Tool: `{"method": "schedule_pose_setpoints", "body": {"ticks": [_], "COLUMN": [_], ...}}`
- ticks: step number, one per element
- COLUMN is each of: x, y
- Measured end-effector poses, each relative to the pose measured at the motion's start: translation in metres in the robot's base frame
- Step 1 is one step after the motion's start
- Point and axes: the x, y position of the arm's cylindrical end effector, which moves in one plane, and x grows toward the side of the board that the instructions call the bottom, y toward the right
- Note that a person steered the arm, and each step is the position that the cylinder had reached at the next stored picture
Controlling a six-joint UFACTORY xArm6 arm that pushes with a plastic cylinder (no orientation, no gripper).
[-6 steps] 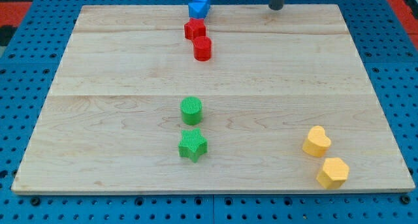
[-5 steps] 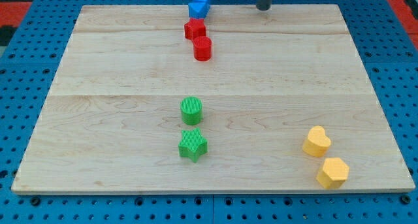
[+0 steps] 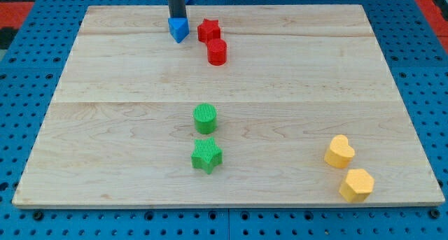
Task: Place the blue triangle to the left center of the board
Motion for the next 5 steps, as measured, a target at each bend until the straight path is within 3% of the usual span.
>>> {"method": "schedule_pose_setpoints", "body": {"ticks": [1,3,4,5], "x": [0.006,0.109,0.123,0.148], "y": [0.013,-0.022,-0.099,-0.131]}}
